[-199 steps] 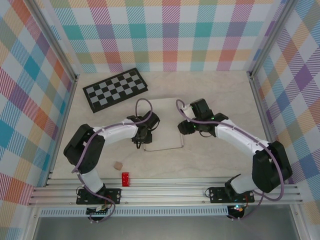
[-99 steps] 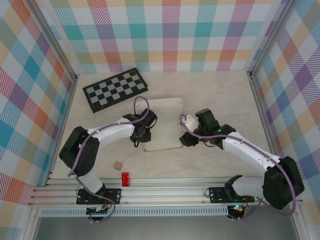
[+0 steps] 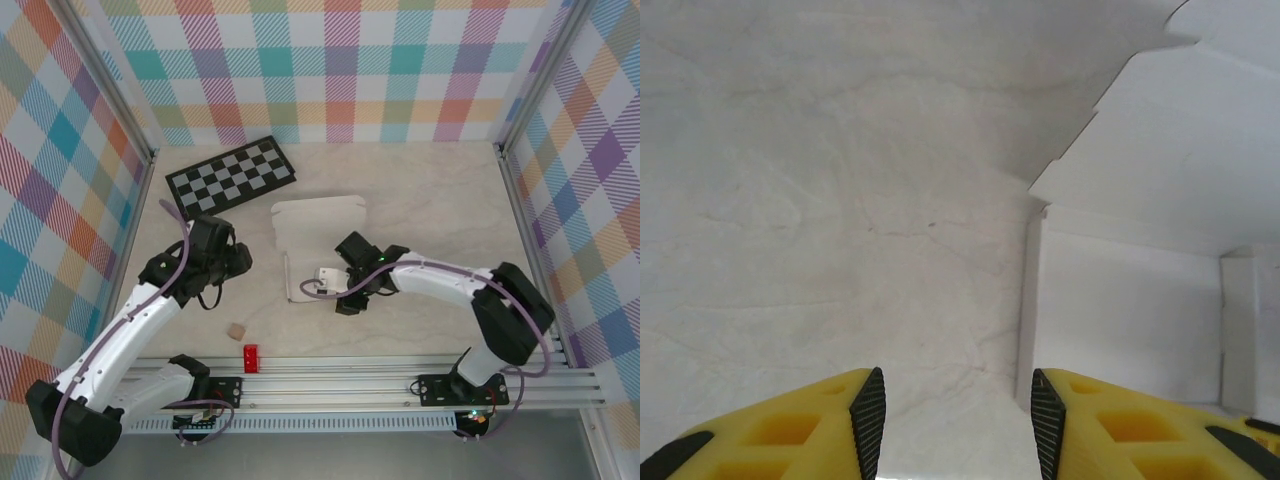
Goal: Fold the paper box
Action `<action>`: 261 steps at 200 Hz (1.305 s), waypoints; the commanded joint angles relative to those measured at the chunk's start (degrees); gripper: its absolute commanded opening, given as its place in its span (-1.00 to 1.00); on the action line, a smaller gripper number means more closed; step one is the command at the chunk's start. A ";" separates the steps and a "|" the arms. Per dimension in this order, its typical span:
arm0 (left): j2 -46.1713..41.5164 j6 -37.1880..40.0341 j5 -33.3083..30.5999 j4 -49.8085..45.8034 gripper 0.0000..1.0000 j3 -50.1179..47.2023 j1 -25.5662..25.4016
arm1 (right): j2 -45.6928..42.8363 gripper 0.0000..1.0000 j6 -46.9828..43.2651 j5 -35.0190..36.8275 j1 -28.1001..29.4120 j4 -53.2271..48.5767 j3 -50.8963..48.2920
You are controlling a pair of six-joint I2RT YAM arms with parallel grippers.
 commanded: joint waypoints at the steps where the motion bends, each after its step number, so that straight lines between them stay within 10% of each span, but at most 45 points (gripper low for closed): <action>1: -0.35 -0.79 1.55 -2.63 -0.11 -2.15 1.41 | 4.86 -0.32 -2.37 6.60 2.45 -1.90 3.92; 123: -1.68 -0.18 3.36 0.24 -0.12 -6.93 3.17 | 15.60 -0.38 1.99 19.94 5.32 1.08 13.09; 187: -2.04 -0.12 3.83 0.70 -0.13 -7.48 3.52 | 16.59 -0.92 9.88 14.09 5.30 1.05 16.60; 261: -4.19 1.57 3.94 -1.66 -0.13 -4.35 3.70 | 10.45 -1.00 49.67 6.82 -2.74 -8.93 28.12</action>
